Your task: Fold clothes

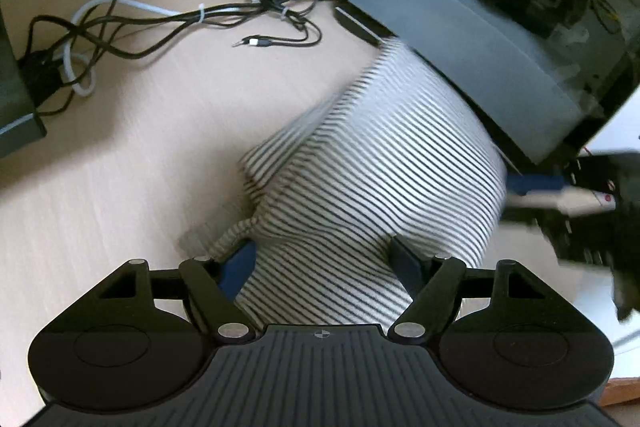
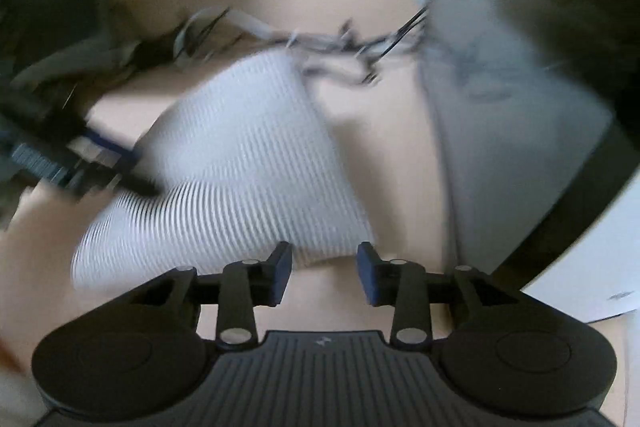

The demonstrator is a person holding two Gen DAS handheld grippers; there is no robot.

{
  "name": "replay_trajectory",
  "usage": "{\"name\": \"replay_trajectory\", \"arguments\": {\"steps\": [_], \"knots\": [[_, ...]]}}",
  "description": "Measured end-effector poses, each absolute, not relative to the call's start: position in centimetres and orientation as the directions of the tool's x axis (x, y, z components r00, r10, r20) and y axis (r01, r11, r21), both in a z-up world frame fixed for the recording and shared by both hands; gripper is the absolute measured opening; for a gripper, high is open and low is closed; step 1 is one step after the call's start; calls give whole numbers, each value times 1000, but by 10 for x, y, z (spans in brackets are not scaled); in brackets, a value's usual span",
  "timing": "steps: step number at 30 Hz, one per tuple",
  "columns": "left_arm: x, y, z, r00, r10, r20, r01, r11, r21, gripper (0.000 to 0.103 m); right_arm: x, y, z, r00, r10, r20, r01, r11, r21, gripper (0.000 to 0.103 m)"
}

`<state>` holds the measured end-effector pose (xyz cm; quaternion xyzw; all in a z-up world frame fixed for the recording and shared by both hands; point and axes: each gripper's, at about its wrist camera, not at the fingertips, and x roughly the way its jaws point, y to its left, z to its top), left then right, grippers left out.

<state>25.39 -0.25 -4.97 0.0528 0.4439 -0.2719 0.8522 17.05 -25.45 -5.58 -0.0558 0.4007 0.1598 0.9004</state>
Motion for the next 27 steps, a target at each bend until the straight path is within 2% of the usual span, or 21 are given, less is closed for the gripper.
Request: {"name": "replay_trajectory", "arguments": {"steps": [2, 4, 5, 6, 7, 9, 11, 13, 20, 23, 26, 27], "knots": [[255, -3, -45, 490, -411, -769, 505, 853, -134, 79, 167, -258, -51, 633, 285, -720, -311, 945, 100, 57], [257, -3, -41, 521, -405, -752, 498, 859, -117, 83, 165, -259, -50, 610, 343, -714, -286, 936, 206, 64], [257, -3, -39, 536, -402, -742, 495, 862, -109, 86, 166, -258, -53, 599, 363, -714, -273, 930, 244, 64], [258, -3, -36, 551, -398, -733, 491, 865, -101, 94, 167, -256, -55, 588, 383, -713, -259, 924, 282, 64], [259, -3, -34, 566, -395, -724, 488, 868, -92, 98, 167, -252, -58, 588, 389, -709, -252, 921, 297, 63], [260, -4, -30, 595, -388, -704, 480, 874, -76, 98, 167, -244, -62, 600, 383, -702, -243, 924, 297, 47], [262, -4, -25, 624, -381, -683, 471, 880, -60, 96, 169, -238, -62, 609, 371, -701, -232, 929, 290, 43], [262, -4, -36, 588, -401, -703, 473, 875, -105, 81, 174, -236, -63, 609, 356, -709, -222, 935, 278, 42], [262, -6, -75, 435, -483, -760, 460, 845, -274, 81, 202, -231, -68, 611, 279, -741, -255, 955, 150, 47], [242, -2, -83, 402, -518, -755, 453, 829, -327, 80, 223, -222, -72, 626, 250, -739, -317, 947, 51, 55], [216, -8, -87, 347, -579, -738, 459, 791, -405, 80, 240, -206, -72, 653, 237, -720, -407, 911, -69, 56], [210, -13, -90, 288, -629, -722, 474, 749, -464, 74, 244, -200, -72, 662, 235, -712, -439, 892, -113, 56]]}}
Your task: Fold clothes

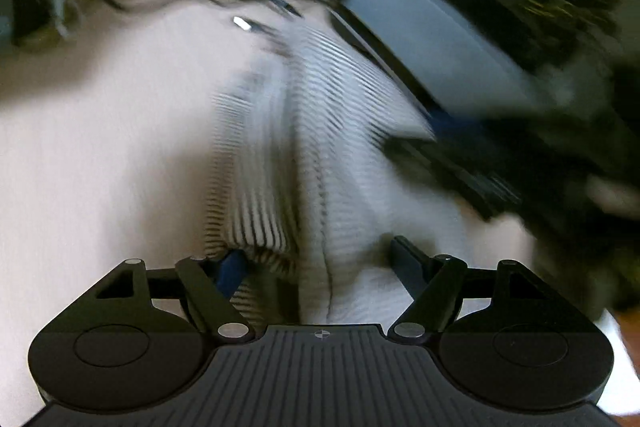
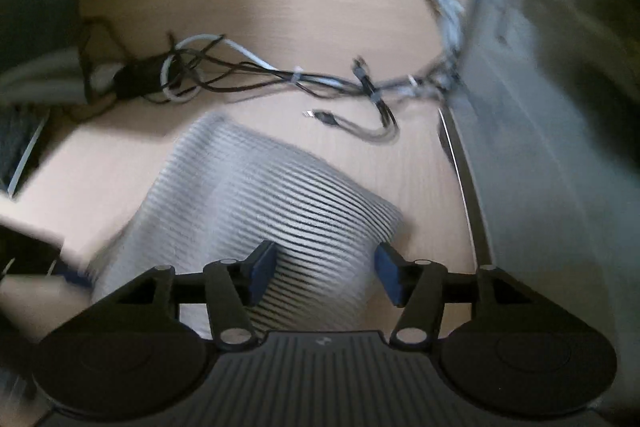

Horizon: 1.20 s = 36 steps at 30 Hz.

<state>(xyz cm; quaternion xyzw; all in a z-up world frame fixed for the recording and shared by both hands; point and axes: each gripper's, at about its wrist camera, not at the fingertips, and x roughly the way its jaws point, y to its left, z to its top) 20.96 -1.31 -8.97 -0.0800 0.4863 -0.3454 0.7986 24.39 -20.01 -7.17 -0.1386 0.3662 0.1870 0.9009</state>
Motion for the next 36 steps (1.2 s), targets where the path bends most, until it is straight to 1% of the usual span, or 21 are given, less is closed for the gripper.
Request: {"name": "replay_trajectory", "arguments": {"steps": [1, 2, 4, 6, 9, 11, 13, 14, 16, 17, 18, 20, 21, 23, 25, 26, 28, 29, 32, 36], "knots": [[201, -20, -93, 223, -680, -699, 489, 698, -523, 69, 246, -194, -69, 670, 237, -704, -467, 871, -151, 56], [193, -28, -95, 156, -726, -670, 499, 644, -580, 69, 246, -189, -66, 677, 240, -696, -493, 850, -187, 56], [175, -39, -87, 134, -725, -676, 573, 613, -544, 71, 241, -184, -53, 693, 257, -674, -523, 822, -225, 56], [170, -30, -71, 164, -722, -672, 621, 605, -499, 75, 226, -187, -37, 716, 309, -626, -539, 814, -215, 58], [186, -5, -65, 265, -679, -684, 551, 689, -471, 76, 198, -195, -25, 723, 369, -584, -554, 815, -171, 58], [198, 13, -62, 331, -642, -691, 493, 742, -453, 71, 183, -191, -30, 707, 390, -590, -559, 819, -128, 58], [209, 30, -59, 393, -599, -697, 431, 790, -436, 57, 169, -185, -38, 688, 408, -601, -562, 823, -84, 57], [215, 39, -57, 423, -576, -700, 399, 812, -427, 53, 165, -182, -44, 681, 405, -610, -563, 823, -82, 57], [226, 56, -54, 479, -525, -703, 331, 850, -410, 40, 164, -171, -67, 681, 349, -644, -559, 815, -149, 57], [230, 53, -57, 472, -525, -708, 327, 850, -413, 38, 165, -168, -77, 681, 321, -659, -556, 812, -179, 47], [232, 50, -60, 461, -534, -708, 328, 845, -423, 37, 168, -171, -85, 671, 311, -673, -553, 815, -174, 42], [234, 43, -68, 441, -553, -707, 332, 832, -444, 30, 173, -187, -83, 640, 340, -689, -543, 834, -93, 17], [236, 40, -72, 430, -562, -706, 333, 826, -454, 24, 178, -194, -75, 627, 363, -690, -533, 845, -40, 16], [238, 33, -79, 409, -580, -704, 336, 813, -475, 23, 187, -209, -55, 602, 419, -680, -508, 858, 79, 14], [241, 26, -87, 388, -598, -701, 338, 800, -496, 22, 193, -220, -31, 577, 530, -621, -514, 827, 229, 13], [242, 23, -91, 378, -607, -699, 338, 793, -506, 22, 197, -221, -24, 554, 575, -602, -519, 804, 291, 9], [245, 16, -98, 356, -624, -695, 339, 780, -526, 22, 205, -220, -20, 492, 646, -585, -524, 755, 394, 9], [246, 13, -102, 345, -633, -693, 340, 773, -536, 22, 208, -217, -23, 472, 654, -592, -529, 747, 403, 9], [247, 14, -105, 342, -643, -685, 333, 765, -551, 22, 215, -210, -51, 433, 614, -660, -494, 774, 396, 10], [242, 17, -107, 347, -646, -680, 328, 763, -557, 23, 224, -223, -79, 384, 631, -674, -437, 767, 470, 10]]}}
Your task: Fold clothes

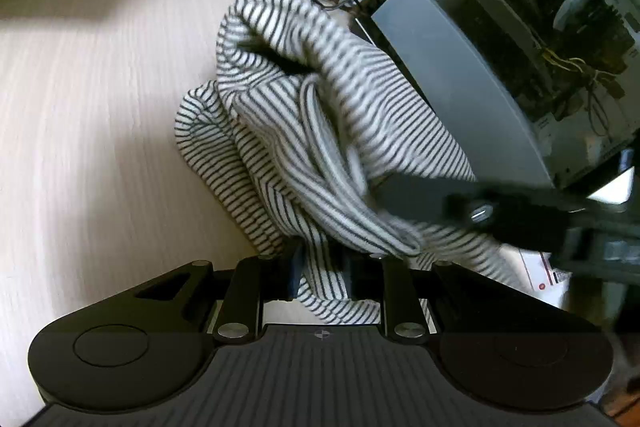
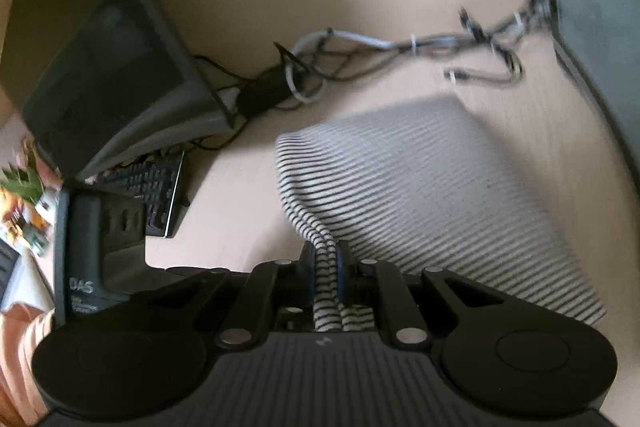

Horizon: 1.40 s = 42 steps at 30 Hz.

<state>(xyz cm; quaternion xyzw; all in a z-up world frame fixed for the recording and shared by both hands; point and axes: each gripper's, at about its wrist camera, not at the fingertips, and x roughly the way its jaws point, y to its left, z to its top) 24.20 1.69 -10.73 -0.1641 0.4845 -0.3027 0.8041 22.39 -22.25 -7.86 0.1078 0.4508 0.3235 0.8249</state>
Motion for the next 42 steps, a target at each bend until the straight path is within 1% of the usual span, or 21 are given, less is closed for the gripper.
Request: {"name": "replay_trajectory", "arguments": {"steps": [3, 4, 5, 7, 9, 11, 13, 16, 18, 19, 21, 22, 23, 28, 31, 33, 34, 35, 36, 39, 42], "knots": [[238, 29, -101, 337, -642, -689, 308, 766, -564, 24, 217, -217, -86, 404, 597, -692, -470, 785, 403, 10], [236, 36, -96, 356, -610, -708, 299, 792, -532, 39, 212, -214, -87, 419, 579, -699, -487, 793, 365, 10], [235, 42, -90, 379, -572, -727, 289, 820, -495, 43, 203, -209, -88, 445, 555, -703, -516, 800, 306, 10], [234, 59, -71, 439, -549, -711, 272, 836, -478, 43, 184, -197, -89, 510, 503, -697, -575, 803, 158, 11], [234, 75, -52, 498, -527, -689, 254, 848, -465, 43, 165, -184, -92, 565, 463, -683, -608, 793, 34, 20], [232, 72, -27, 546, -559, -624, 293, 825, -483, 43, 156, -172, -95, 593, 437, -676, -628, 777, -49, 32], [230, 61, -3, 571, -607, -553, 350, 789, -505, 43, 150, -161, -98, 617, 414, -669, -643, 756, -126, 35], [238, 55, -13, 546, -617, -567, 347, 782, -517, 46, 143, -148, -101, 642, 393, -658, -659, 722, -212, 39], [244, 52, -22, 529, -621, -579, 342, 780, -524, 43, 146, -160, -90, 614, 428, -663, -670, 726, -153, 45], [247, 50, -26, 520, -622, -585, 339, 779, -527, 32, 148, -167, -84, 598, 447, -665, -675, 729, -117, 47], [252, 47, -35, 502, -626, -597, 333, 777, -534, 20, 155, -192, -66, 589, 469, -658, -646, 762, -34, 60], [255, 45, -39, 492, -627, -603, 330, 776, -537, 18, 158, -208, -57, 611, 459, -645, -608, 794, -12, 74], [258, 44, -44, 483, -629, -609, 327, 775, -541, 18, 162, -223, -51, 638, 440, -632, -566, 824, 3, 83], [272, 36, -65, 436, -636, -636, 312, 770, -557, 18, 195, -279, -65, 663, 299, -687, -324, 941, 97, 87], [275, 34, -67, 430, -642, -635, 312, 766, -563, 18, 205, -293, -94, 613, 339, -714, -236, 940, 244, 94], [278, 33, -68, 426, -645, -635, 312, 763, -566, 18, 208, -299, -105, 566, 437, -699, -191, 895, 404, 89], [278, 33, -67, 428, -641, -637, 311, 767, -562, 18, 207, -299, -103, 550, 483, -681, -179, 865, 469, 68], [277, 34, -67, 431, -636, -640, 311, 770, -557, 18, 204, -296, -98, 549, 510, -662, -189, 847, 497, 53], [276, 35, -67, 434, -632, -643, 310, 774, -552, 18, 197, -290, -85, 567, 526, -634, -236, 841, 486, 50], [275, 36, -66, 457, -596, -661, 307, 802, -511, 18, 178, -268, -42, 591, 576, -565, -424, 817, 390, 50], [274, 41, -66, 463, -590, -661, 293, 806, -515, 18, 174, -248, -44, 583, 524, -621, -473, 840, 265, 59]]}}
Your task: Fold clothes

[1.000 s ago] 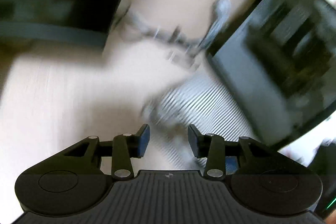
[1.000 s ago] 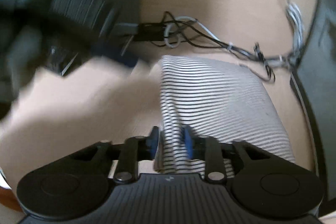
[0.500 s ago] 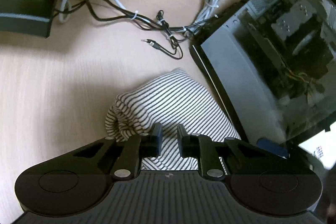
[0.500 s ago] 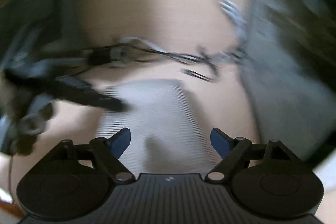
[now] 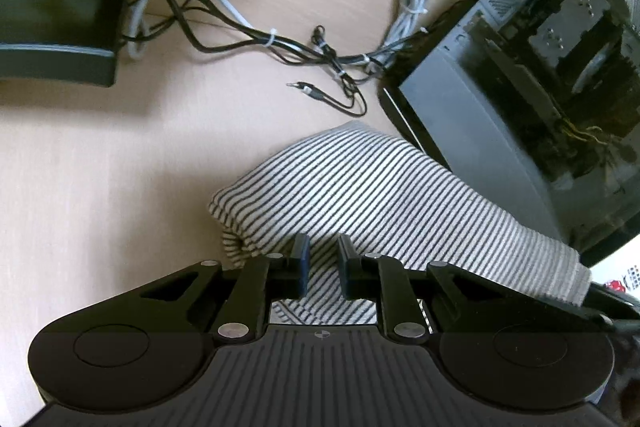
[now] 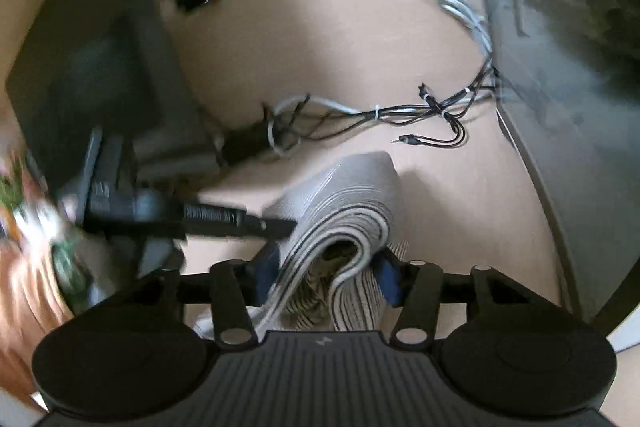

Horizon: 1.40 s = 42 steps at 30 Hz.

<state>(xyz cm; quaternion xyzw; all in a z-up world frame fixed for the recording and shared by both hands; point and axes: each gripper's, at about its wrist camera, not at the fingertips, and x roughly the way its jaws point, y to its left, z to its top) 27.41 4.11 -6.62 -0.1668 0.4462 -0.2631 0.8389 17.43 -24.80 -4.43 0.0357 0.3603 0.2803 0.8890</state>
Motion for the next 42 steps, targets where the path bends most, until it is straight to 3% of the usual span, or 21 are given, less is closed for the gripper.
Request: {"name": "replay_trajectory", "arguments": {"steps": [4, 5, 9, 13, 15, 18, 21, 25, 42], "knots": [[270, 38, -66, 459, -601, -654, 308, 798, -518, 18, 173, -239, -83, 553, 331, -765, -403, 909, 103, 71], [269, 37, -66, 462, -598, -655, 311, 801, -512, 18, 171, -241, -86, 554, 318, -769, -389, 916, 99, 81], [268, 34, -65, 468, -593, -655, 314, 805, -504, 18, 162, -248, -60, 645, 305, -700, -372, 926, 61, 103], [268, 35, -66, 470, -597, -651, 313, 802, -509, 18, 154, -249, -25, 770, 318, -553, -362, 931, 32, 103], [268, 36, -67, 470, -601, -646, 312, 798, -516, 18, 166, -236, -20, 761, 369, -533, -396, 916, 68, 103], [269, 37, -69, 470, -610, -639, 305, 791, -531, 18, 189, -201, -44, 695, 340, -633, -422, 906, 24, 103], [269, 38, -71, 467, -618, -632, 305, 784, -540, 18, 208, -164, -99, 602, 193, -775, -433, 894, -114, 103], [268, 40, -74, 468, -630, -620, 306, 774, -555, 18, 203, -165, -110, 636, 202, -744, -405, 909, -100, 103], [259, 28, -72, 518, -583, -626, 268, 806, -529, 18, 203, -183, -110, 576, 260, -775, -417, 909, -5, 103]]}}
